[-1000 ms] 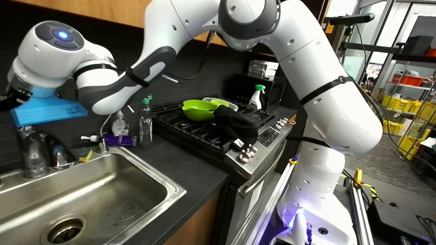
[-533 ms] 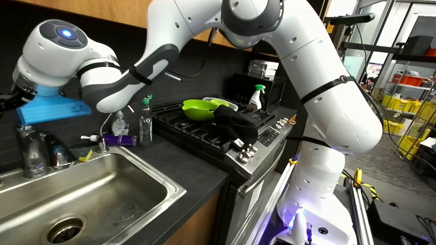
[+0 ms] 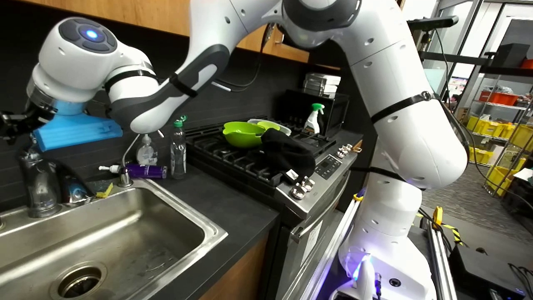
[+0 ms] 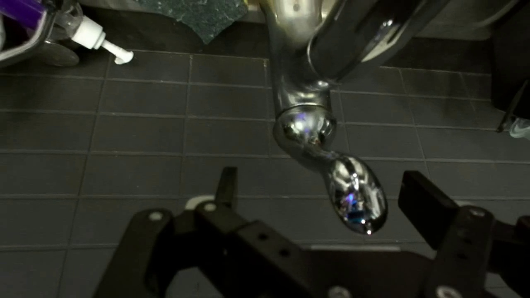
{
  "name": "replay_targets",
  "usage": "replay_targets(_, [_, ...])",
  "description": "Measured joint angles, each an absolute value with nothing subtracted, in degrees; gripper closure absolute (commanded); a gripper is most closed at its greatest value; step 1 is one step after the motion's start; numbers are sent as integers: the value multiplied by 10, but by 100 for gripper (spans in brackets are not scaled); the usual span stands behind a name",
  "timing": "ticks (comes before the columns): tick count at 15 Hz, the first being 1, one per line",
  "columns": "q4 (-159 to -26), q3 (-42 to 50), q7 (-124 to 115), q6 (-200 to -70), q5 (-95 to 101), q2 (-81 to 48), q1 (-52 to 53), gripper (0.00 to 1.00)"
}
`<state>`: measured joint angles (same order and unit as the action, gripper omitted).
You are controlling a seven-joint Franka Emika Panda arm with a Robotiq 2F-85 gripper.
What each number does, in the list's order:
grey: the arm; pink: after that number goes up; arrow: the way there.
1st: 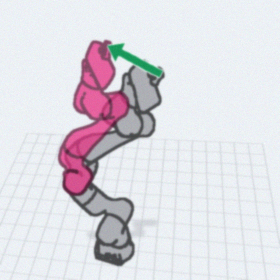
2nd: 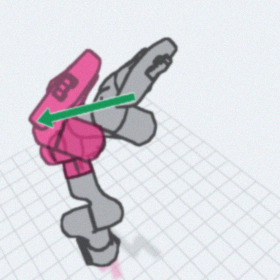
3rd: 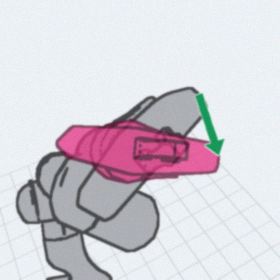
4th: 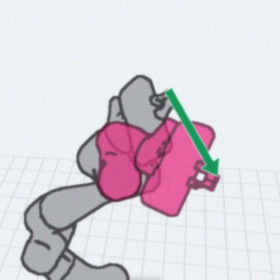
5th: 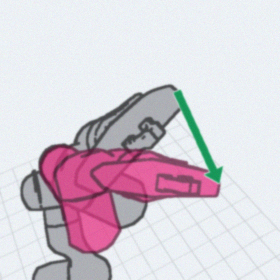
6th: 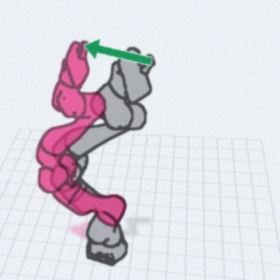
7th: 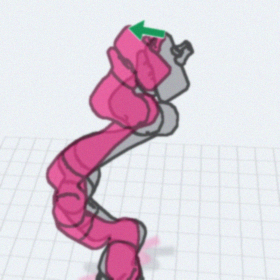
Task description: Lift the faucet handle upwards and then push it downwards
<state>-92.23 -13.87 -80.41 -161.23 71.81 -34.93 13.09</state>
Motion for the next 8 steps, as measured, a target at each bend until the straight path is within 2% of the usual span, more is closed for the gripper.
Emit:
replay_targets(4, [-952, -139, -804, -1612, 718, -327, 131, 0])
replay_targets(5, [-957, -140, -804, -1612, 718, -323, 132, 3])
replay_targets(6, [-961, -140, -804, -1612, 718, -320, 132, 11])
replay_targets(7, [-963, -141, -804, -1612, 718, -319, 132, 28])
replay_targets(8, [-966, -142, -804, -1612, 718, -317, 132, 31])
